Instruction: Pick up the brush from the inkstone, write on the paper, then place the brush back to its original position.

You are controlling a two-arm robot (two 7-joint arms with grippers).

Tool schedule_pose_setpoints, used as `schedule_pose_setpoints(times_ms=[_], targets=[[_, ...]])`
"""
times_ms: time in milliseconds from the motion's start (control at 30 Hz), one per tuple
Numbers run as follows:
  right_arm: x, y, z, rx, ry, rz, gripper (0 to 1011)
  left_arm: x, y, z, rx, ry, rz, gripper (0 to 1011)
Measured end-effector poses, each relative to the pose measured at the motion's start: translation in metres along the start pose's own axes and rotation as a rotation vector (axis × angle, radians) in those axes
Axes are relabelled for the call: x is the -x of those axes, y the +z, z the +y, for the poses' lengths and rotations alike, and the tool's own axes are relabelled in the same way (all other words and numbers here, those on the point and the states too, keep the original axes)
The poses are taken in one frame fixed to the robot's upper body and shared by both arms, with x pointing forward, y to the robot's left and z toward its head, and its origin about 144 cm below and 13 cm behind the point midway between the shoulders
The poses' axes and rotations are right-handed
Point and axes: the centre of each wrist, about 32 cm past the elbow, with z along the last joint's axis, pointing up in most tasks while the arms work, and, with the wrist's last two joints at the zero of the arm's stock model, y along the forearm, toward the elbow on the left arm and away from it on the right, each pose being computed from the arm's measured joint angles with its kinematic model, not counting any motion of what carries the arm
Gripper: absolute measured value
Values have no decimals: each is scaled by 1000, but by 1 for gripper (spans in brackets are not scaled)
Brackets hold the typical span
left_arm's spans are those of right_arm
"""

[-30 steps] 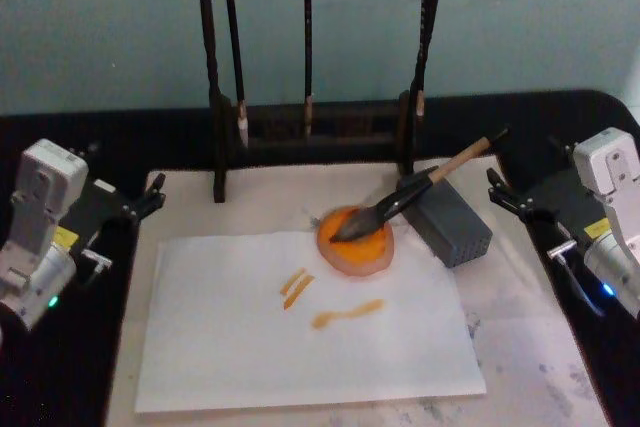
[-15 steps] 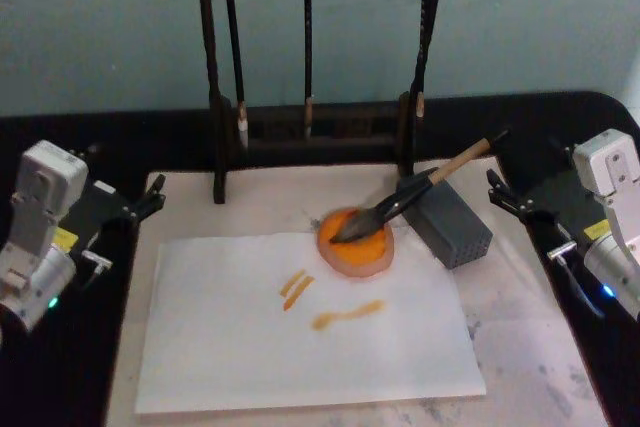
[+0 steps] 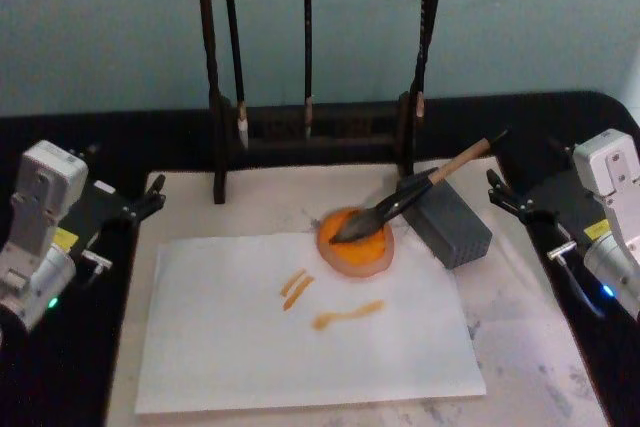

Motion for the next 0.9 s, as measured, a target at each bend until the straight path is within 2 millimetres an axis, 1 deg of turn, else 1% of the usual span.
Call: schedule_pose_setpoints(times_ms=[900], targets=[[-1,0,0,-3,13,10,1000,0,0,0,0,0,0,1001]])
